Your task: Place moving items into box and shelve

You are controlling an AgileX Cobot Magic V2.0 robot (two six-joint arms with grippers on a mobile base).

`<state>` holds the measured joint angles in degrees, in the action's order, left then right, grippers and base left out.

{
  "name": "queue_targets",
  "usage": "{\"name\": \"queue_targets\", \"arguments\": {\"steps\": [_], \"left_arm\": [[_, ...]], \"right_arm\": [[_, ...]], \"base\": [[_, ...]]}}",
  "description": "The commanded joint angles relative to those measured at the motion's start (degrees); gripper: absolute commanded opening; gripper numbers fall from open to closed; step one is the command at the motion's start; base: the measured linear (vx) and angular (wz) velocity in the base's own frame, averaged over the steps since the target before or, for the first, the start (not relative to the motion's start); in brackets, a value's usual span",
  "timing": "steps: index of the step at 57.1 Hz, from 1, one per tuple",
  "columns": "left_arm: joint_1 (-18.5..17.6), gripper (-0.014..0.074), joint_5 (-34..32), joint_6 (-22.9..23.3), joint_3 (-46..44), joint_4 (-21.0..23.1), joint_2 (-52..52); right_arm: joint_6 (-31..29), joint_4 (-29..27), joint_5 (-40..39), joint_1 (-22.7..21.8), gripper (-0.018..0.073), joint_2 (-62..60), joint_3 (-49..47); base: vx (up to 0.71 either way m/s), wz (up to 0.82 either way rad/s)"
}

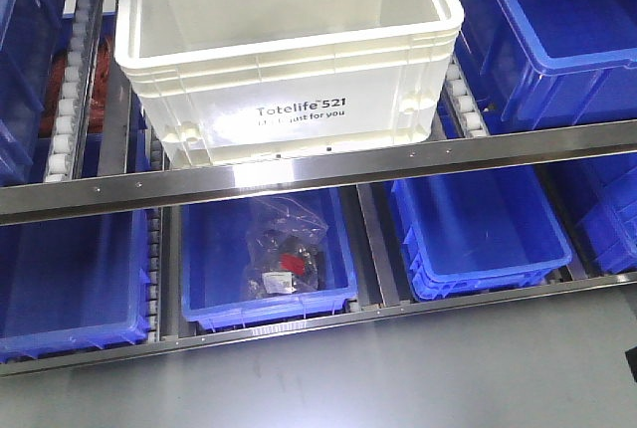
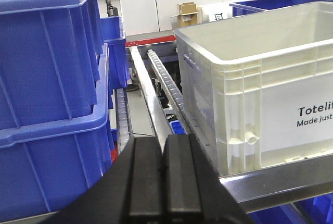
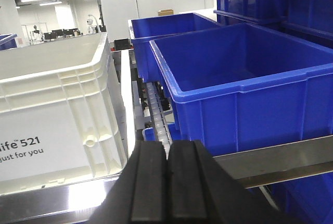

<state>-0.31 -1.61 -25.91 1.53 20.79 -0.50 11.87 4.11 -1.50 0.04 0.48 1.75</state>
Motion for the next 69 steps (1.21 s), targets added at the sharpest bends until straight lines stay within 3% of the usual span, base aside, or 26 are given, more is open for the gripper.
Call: {"name": "queue_targets", "arguments": {"steps": [1,23,69], "left_arm": [[0.0,0.0002,-4.4,0.4,-0.6,0.4,-0.7],[0.0,0.0002,-4.4,0.4,-0.6,0.4,-0.7],[0.0,0.0002,-4.4,0.4,-0.6,0.4,-0.7]], "right_arm": [[-6.9,-6.2,-4.9,0.0,-0.0004,0.6,0.3],[-5.1,-6.2,-0.7,0.0,-0.0004,0.6,0.3],[-5.1,-6.2,-0.4,0.0,-0.0004,0.6,0.3]], "base": [[0.00,0.00],[0.00,0.00],[0.00,0.00]]}}
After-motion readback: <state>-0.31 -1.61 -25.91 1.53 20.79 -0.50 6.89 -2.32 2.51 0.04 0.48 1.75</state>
